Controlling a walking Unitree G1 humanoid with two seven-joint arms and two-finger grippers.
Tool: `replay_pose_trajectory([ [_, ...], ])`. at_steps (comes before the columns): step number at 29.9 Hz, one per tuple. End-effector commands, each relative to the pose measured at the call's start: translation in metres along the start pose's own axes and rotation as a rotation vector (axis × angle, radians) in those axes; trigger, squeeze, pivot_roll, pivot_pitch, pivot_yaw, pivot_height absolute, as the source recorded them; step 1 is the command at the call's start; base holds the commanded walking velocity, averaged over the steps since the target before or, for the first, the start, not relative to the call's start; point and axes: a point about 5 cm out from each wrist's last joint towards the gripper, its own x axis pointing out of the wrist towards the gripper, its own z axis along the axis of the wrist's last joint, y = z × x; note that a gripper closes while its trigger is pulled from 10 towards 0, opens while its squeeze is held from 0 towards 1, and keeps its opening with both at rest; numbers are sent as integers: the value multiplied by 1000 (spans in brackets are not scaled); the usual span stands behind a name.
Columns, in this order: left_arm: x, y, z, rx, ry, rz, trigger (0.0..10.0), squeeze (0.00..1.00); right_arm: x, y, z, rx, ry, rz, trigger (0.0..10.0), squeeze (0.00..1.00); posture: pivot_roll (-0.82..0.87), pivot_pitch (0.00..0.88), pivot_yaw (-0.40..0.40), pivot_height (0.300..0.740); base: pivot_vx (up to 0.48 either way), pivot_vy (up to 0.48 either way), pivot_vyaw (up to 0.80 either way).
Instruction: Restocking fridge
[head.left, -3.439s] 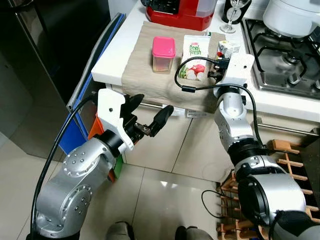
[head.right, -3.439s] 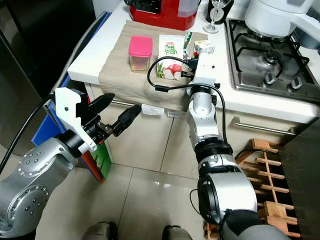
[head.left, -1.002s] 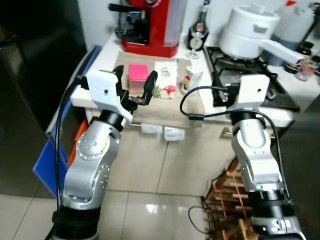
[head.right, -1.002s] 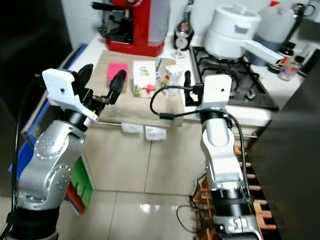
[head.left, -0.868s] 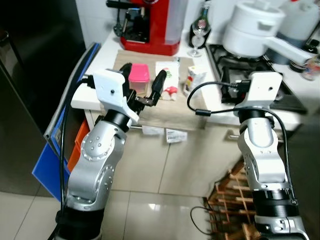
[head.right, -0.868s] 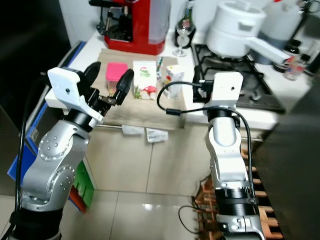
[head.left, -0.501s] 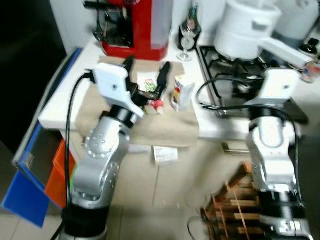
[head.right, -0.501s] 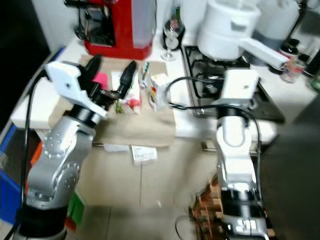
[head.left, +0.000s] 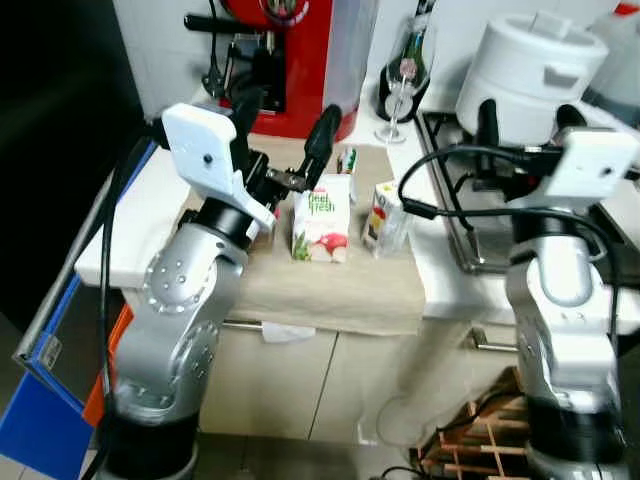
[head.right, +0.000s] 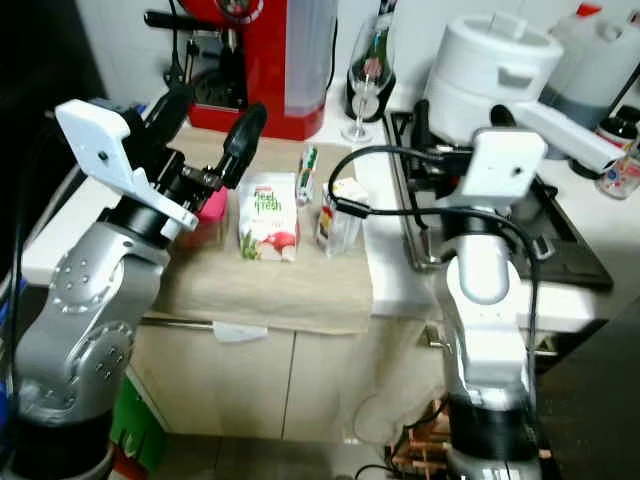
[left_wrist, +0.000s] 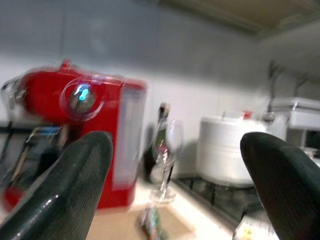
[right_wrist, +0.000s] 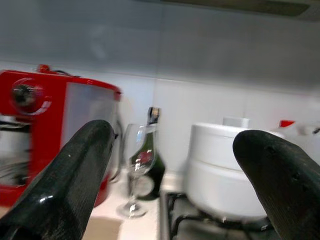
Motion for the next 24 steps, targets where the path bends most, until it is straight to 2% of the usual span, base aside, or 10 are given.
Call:
replay_pose_trajectory([
  [1, -1, -2, 1, -19, 19, -25, 10000, 0, -4, 2, 4, 22, 12, 36, 10000, 0, -7, 28, -64, 740, 0, 0, 0],
  [5, -2, -4, 0, -33, 43, -60, 10000, 0, -10, 2, 1, 47, 55, 73, 10000, 0, -7, 28, -64, 740, 0, 0, 0],
  [7, -13, -9, -6, -70, 139, -171, 10000, 0, -19, -2, -9, 70, 120, 109, 10000, 0, -7, 28, -64, 740, 0, 0, 0],
  [14, -22, -10, -2, -109, 196, -239, 10000, 0, -30, -1, -22, 91, 203, 168, 10000, 0, 7, 30, -71, 740, 0, 0, 0],
  [15, -21, -8, -1, -109, 199, -242, 10000, 0, -34, 3, -33, 109, 245, 207, 10000, 0, 14, 26, -71, 740, 0, 0, 0],
  [18, -19, -8, -1, -110, 201, -252, 10000, 0, -33, 7, -41, 130, 270, 238, 10000, 0, 24, 13, -68, 740, 0, 0, 0],
  [19, -21, -8, -2, -110, 221, -275, 10000, 0, -29, 14, -49, 147, 286, 272, 10000, 0, 26, 7, -68, 740, 0, 0, 0],
  [24, -26, -7, -6, -113, 263, -307, 10000, 0, -24, 20, -62, 160, 308, 296, 10000, 0, 47, 0, -72, 740, 0, 0, 0],
])
